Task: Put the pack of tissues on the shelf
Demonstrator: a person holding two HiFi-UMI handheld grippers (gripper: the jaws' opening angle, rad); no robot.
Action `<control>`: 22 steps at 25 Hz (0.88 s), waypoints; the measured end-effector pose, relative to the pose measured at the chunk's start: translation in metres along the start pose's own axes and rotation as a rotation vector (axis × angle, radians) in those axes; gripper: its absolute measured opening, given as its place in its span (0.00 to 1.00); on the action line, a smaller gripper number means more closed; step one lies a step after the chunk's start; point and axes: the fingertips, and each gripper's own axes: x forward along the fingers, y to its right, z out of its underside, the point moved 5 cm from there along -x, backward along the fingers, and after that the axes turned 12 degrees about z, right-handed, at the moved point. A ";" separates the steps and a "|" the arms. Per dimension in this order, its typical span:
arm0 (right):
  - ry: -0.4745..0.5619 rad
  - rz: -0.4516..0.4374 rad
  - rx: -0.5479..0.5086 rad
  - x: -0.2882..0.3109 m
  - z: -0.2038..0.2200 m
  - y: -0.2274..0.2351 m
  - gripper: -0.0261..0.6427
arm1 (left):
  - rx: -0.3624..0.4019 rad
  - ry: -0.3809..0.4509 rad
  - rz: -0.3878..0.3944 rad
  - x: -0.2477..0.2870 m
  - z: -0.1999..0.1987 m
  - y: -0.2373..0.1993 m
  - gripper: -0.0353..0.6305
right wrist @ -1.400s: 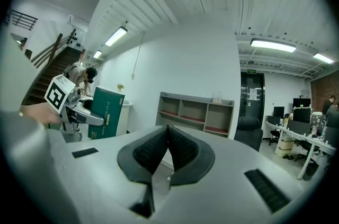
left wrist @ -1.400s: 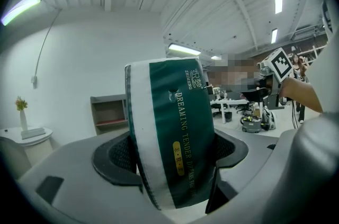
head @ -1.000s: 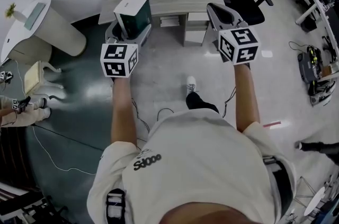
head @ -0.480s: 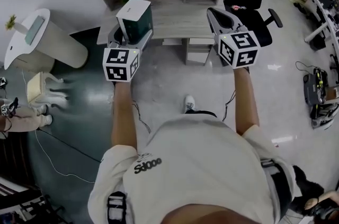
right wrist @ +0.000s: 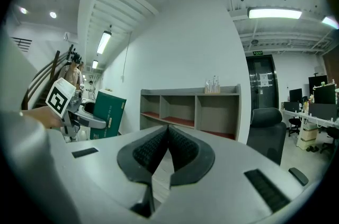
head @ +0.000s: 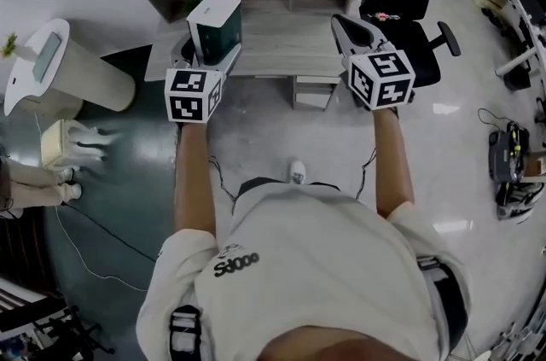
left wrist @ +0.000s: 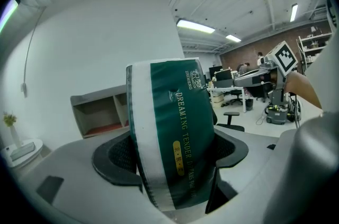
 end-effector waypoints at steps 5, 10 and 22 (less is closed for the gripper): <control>-0.017 0.000 0.015 0.026 0.009 0.018 0.05 | 0.014 -0.029 0.008 0.034 -0.002 -0.016 0.64; -0.048 -0.012 0.018 0.057 0.021 0.022 0.05 | 0.046 -0.071 0.019 0.071 0.000 -0.046 0.64; -0.097 0.081 0.055 0.163 0.034 0.044 0.05 | 0.125 -0.085 0.090 0.190 -0.003 -0.151 0.64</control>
